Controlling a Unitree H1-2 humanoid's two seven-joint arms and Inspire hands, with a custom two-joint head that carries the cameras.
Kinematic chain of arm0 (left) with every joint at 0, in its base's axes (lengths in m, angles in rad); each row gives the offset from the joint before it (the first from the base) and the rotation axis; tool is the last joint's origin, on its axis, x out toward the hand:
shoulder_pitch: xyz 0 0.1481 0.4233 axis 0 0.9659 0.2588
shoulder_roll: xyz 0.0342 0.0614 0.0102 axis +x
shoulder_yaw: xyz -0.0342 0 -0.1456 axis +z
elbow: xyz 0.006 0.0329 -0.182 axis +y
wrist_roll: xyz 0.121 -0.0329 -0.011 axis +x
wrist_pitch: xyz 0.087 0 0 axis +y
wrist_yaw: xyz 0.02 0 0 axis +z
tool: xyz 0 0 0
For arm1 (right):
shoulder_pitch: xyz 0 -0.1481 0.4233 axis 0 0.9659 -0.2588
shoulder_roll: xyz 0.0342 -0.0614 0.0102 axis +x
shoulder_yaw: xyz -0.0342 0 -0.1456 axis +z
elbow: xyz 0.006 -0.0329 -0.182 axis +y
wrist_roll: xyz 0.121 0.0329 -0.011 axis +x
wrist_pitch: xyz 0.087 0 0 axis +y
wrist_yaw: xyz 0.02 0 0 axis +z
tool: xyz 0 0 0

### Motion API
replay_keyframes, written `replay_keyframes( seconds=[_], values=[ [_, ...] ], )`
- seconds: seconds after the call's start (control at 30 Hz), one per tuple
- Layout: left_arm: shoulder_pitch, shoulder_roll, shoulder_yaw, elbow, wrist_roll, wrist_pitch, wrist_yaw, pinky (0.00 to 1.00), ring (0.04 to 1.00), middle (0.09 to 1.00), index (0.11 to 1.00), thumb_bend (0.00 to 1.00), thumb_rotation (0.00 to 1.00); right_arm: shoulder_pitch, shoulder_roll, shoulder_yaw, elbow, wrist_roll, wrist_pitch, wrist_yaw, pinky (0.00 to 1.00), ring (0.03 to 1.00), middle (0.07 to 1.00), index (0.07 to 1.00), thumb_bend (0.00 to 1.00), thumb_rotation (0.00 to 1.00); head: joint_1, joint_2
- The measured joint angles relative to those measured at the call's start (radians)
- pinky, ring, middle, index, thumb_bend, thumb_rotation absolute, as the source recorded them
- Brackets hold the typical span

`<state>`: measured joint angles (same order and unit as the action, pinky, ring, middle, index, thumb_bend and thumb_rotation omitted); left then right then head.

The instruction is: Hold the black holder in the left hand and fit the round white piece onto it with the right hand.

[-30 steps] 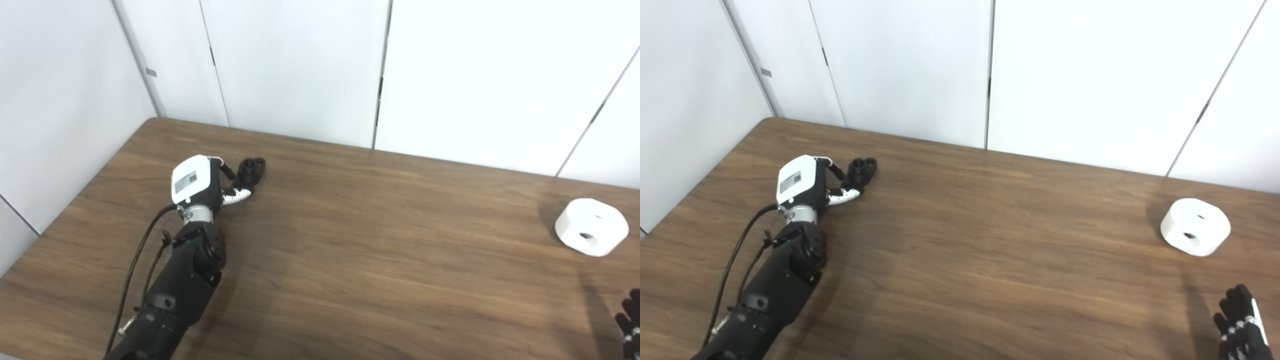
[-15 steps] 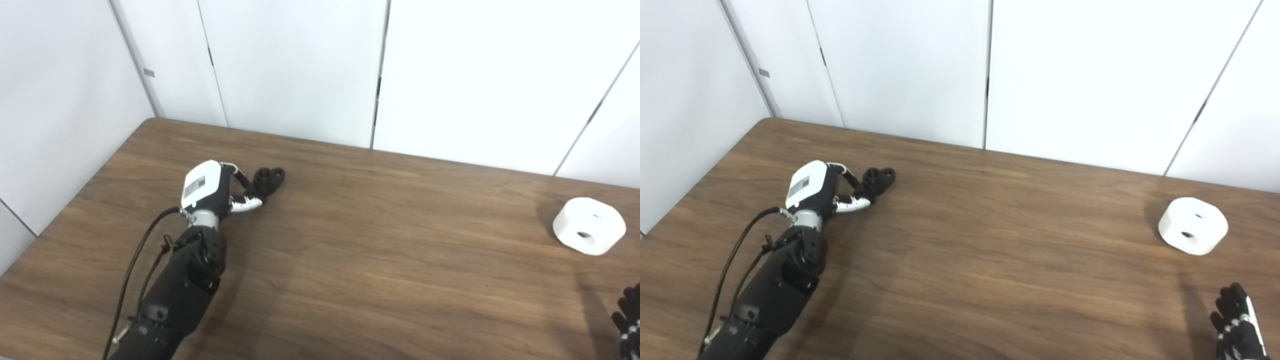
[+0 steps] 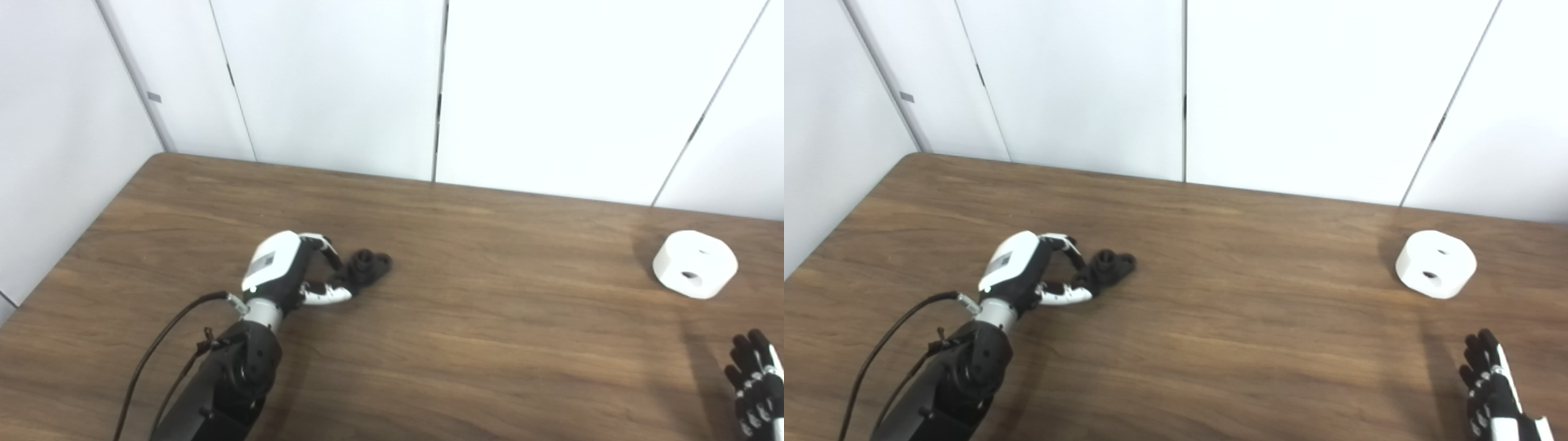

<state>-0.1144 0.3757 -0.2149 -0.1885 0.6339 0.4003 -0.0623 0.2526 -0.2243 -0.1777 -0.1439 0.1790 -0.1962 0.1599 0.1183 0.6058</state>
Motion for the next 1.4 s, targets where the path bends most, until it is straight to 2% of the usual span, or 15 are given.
replay_keyframes(
  seconds=[0.17, 0.33, 0.43, 0.5, 0.67, 0.9, 1.4],
  values=[
    [0.066, 0.000, -0.040, -0.095, 0.004, -0.031, -0.054, 0.82, 0.890, 0.826, 0.492, 0.51, 0.05, 0.003, 0.002, 0.007, -0.015, -0.037, 0.014, -0.008, 1.00, 0.994, 0.979, 1.000, 0.51, 0.99, -0.077, 0.037],
    [0.132, 0.001, -0.081, -0.174, 0.004, -0.080, -0.093, 0.84, 0.901, 0.833, 0.490, 0.51, 0.04, 0.018, 0.025, 0.025, -0.048, -0.074, 0.045, -0.030, 1.00, 0.992, 0.974, 0.999, 0.50, 1.00, -0.111, 0.057],
    [0.163, 0.000, -0.100, -0.197, 0.027, -0.107, -0.101, 0.85, 0.887, 0.821, 0.490, 0.51, 0.04, 0.032, 0.054, 0.041, -0.072, -0.083, 0.063, -0.039, 1.00, 0.986, 0.970, 0.997, 0.50, 0.99, -0.127, 0.074],
    [0.183, -0.001, -0.117, -0.207, 0.048, -0.130, -0.103, 0.86, 0.880, 0.813, 0.490, 0.51, 0.04, 0.039, 0.066, 0.049, -0.085, -0.087, 0.076, -0.041, 1.00, 0.988, 0.972, 0.999, 0.51, 1.00, -0.149, 0.100],
    [0.233, -0.005, -0.149, -0.235, 0.085, -0.176, -0.105, 0.86, 0.879, 0.807, 0.490, 0.51, 0.04, 0.044, 0.074, 0.058, -0.099, -0.095, 0.103, -0.050, 1.00, 0.986, 0.971, 0.999, 0.51, 1.00, -0.170, 0.133],
    [0.280, -0.025, -0.200, -0.276, 0.105, -0.194, -0.143, 0.89, 0.891, 0.823, 0.490, 0.51, 0.04, 0.045, 0.076, 0.076, -0.109, -0.112, 0.124, -0.078, 1.00, 0.990, 0.967, 0.993, 0.55, 1.00, -0.178, 0.158],
    [0.312, -0.063, -0.214, -0.273, 0.152, -0.218, -0.143, 0.91, 0.909, 0.833, 0.491, 0.51, 0.04, 0.045, 0.074, 0.078, -0.126, -0.087, 0.156, -0.086, 1.00, 0.982, 0.963, 0.994, 0.55, 0.97, -0.187, 0.169]
  ],
)
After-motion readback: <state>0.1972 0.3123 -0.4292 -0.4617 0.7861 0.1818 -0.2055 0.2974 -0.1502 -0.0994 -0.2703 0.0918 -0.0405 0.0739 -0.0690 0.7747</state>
